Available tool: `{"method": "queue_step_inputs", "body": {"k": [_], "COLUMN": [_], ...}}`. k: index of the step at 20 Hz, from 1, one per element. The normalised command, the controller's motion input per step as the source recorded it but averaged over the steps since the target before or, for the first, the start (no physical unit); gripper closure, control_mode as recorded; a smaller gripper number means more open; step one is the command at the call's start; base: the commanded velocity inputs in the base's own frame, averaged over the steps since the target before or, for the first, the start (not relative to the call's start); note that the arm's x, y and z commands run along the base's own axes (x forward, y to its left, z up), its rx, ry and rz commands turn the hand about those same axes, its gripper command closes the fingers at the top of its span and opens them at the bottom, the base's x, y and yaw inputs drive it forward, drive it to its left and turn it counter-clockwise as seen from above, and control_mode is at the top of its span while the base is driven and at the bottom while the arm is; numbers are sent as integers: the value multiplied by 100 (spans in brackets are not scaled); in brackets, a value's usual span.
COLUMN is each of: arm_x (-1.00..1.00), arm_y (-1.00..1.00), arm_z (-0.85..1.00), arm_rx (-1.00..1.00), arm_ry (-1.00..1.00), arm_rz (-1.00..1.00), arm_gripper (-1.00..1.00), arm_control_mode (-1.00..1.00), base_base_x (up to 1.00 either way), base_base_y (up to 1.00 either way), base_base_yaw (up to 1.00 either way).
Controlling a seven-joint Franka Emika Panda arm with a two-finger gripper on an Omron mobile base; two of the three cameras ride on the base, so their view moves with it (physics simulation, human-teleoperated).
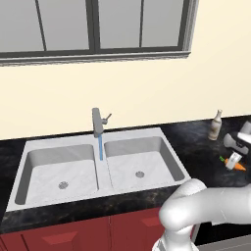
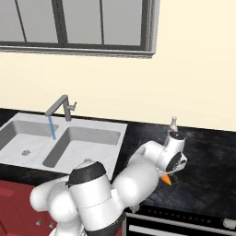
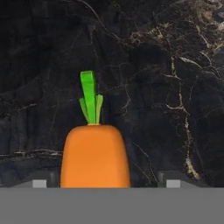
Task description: Turn on the sink faucet. Then move the carrot from the counter to the sink. Turn off the sink. Move the vegetable from the sink to the pot next to the stove. Finally move the pot to the front right burner.
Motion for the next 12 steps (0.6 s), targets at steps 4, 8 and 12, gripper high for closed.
{"method": "queue_step_inputs", "body": {"k": [4,8,12], "arm_x": [0,0,0], "arm_y": [12,10,36], "arm_z": [-41,-5,2], "arm_rx": [-3,0,0], "arm_ry": [-3,0,0], "arm_rz": [1,2,0], "arm_gripper": [100,100,100], "arm_control_mode": [-100,-100,-100], "base_base_x": [0,0,0], "base_base_y": [0,0,0], "base_base_yaw": [0,0,0]}}
